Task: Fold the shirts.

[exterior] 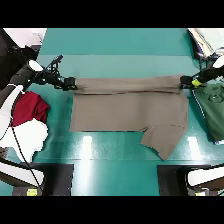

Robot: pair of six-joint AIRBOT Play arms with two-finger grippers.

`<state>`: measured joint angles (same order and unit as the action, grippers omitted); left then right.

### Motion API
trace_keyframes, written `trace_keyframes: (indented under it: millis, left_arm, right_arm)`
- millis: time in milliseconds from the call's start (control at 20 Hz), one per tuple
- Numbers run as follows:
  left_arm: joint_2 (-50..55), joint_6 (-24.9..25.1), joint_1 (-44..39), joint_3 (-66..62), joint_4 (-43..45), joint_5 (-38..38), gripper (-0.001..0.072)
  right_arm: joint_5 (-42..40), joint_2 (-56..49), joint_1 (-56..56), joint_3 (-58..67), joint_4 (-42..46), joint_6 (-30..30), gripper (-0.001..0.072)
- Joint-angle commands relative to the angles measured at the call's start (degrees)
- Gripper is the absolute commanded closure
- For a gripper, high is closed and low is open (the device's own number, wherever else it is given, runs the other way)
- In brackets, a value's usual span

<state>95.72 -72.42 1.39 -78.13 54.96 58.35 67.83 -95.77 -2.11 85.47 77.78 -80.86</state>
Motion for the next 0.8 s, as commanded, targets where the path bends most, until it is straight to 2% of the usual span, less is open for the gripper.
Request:
trace_keyframes:
  millis: [0, 50, 250, 350, 550, 750]
  left_arm:
    - [0.0, -3.9, -0.2, 1.0, 0.3, 2.1, 0.0165]
    - [0.0, -4.9, -0.2, 0.7, 0.5, 3.8, 0.0101]
    - [-3.5, -5.3, 1.5, -1.0, 4.6, 14.2, 0.0111]
    - [-8.6, -5.1, 2.3, 1.5, 5.2, 17.9, 0.0111]
    - [-22.7, -4.2, 2.3, 19.6, 5.4, 11.8, 0.011]
    - [-31.5, -5.2, 2.4, 38.0, 4.2, 8.3, 0.011]
  right_arm:
    - [-0.4, 1.6, 0.0, -4.4, -0.2, -0.3, 0.0414]
    - [1.3, 1.7, -0.3, -3.8, -0.2, -0.5, 0.0324]
    - [9.6, 6.2, -4.5, -3.4, -0.5, 0.2, 0.0338]
    - [12.4, 11.0, -8.5, -7.7, -6.8, 3.4, 0.0348]
    - [13.1, 20.1, -16.1, -18.9, -24.0, 9.7, 0.0348]
    - [13.2, 26.0, -18.8, -26.1, -28.7, 12.1, 0.0348]
